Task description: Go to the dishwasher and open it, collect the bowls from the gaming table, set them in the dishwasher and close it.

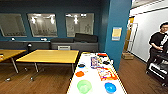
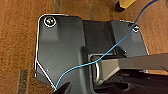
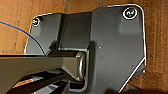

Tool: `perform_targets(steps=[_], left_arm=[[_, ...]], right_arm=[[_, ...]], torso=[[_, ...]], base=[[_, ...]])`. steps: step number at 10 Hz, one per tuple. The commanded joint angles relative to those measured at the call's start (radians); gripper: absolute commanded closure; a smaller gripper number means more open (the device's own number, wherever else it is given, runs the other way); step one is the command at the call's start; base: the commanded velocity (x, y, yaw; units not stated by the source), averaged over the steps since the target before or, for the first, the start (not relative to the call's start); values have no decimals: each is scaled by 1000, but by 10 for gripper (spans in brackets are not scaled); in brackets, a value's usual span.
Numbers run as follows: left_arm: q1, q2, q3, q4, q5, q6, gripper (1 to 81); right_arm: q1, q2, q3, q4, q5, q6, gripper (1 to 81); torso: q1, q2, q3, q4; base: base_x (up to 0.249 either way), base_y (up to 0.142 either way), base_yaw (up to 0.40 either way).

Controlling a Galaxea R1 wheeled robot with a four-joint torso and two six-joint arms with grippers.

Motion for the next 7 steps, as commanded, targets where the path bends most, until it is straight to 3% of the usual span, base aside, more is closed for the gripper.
perform_targets(steps=[1, 7], left_arm=[[-36, -5, 4, 3, 42, -3, 10], [-36, -5, 4, 3, 42, -8, 10]], right_arm=[[52, -9, 3, 9, -54, -1, 10], [52, -21, 7, 7, -52, 8, 10]], torso=[[0, 0, 0, 0], [1, -1, 0, 0]], base=[[74, 0, 0], [139, 0, 0]])
